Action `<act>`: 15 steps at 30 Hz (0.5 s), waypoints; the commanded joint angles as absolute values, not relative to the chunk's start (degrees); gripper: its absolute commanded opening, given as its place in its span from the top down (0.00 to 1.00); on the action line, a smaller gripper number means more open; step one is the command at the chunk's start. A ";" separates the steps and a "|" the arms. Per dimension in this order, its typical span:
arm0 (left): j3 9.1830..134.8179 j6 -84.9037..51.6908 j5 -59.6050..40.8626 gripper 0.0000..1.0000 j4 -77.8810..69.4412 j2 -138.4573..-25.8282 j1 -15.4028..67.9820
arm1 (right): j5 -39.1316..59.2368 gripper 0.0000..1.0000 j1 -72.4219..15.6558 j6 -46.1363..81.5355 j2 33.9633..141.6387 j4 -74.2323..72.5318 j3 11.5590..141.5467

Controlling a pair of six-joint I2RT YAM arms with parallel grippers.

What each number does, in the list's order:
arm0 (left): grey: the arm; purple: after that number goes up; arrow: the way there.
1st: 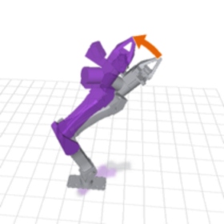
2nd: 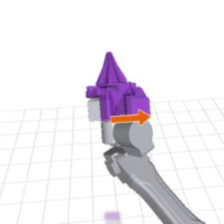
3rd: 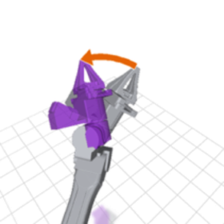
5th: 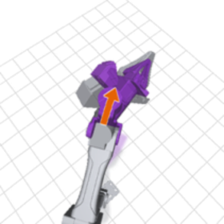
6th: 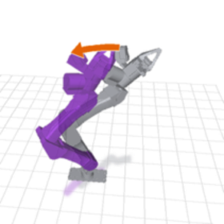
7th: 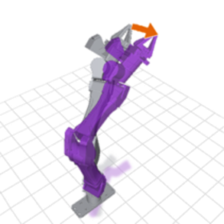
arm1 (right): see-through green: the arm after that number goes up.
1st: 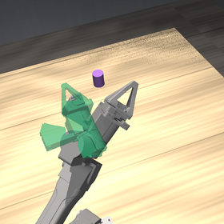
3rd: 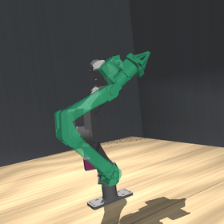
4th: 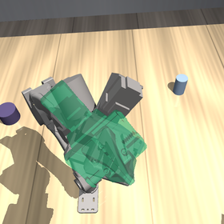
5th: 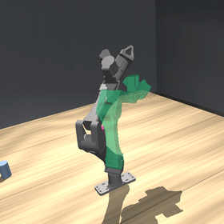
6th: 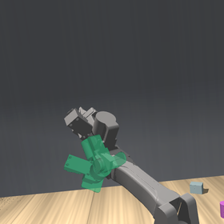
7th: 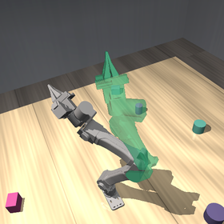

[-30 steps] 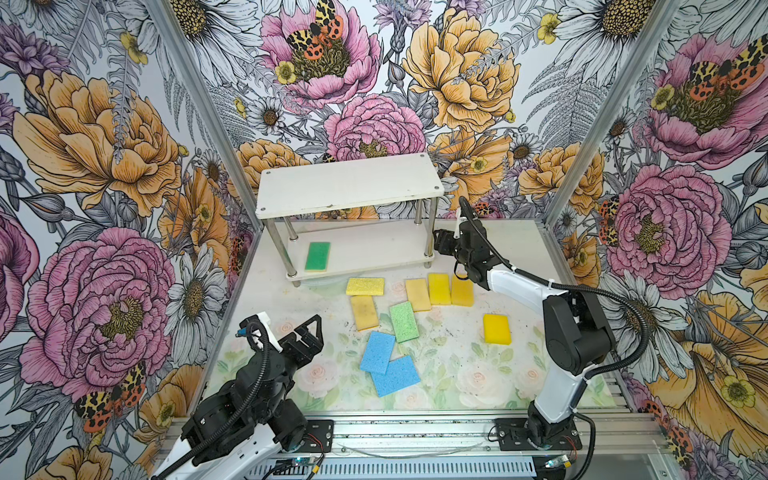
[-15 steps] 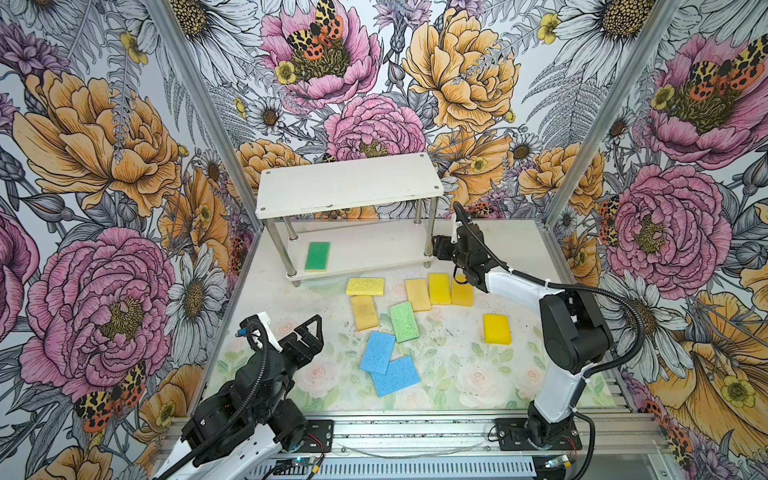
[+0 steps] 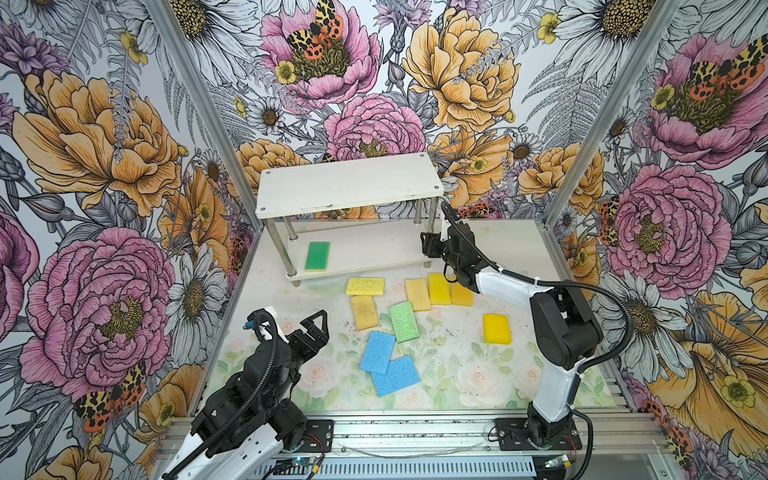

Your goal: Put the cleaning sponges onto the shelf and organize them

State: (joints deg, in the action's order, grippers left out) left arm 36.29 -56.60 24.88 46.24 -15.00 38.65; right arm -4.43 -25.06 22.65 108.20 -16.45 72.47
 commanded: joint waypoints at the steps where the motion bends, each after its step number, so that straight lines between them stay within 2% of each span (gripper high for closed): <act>1: 35.82 -55.13 20.83 0.01 44.82 -13.51 36.36 | -11.23 0.32 -25.60 19.94 110.37 -22.82 73.98; 7: 35.23 -53.94 17.14 0.01 44.99 -11.54 32.26 | -24.91 0.32 -28.35 14.63 112.10 -30.01 73.58; 15: 36.21 -50.70 12.77 0.01 46.66 -11.78 27.34 | -30.87 0.31 -29.52 14.21 112.42 -30.85 73.30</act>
State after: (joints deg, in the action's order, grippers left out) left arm 35.90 -53.32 15.88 46.09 -12.32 28.58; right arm -25.78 -29.34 15.49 112.20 -28.36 72.60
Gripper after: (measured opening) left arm 0.987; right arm 0.685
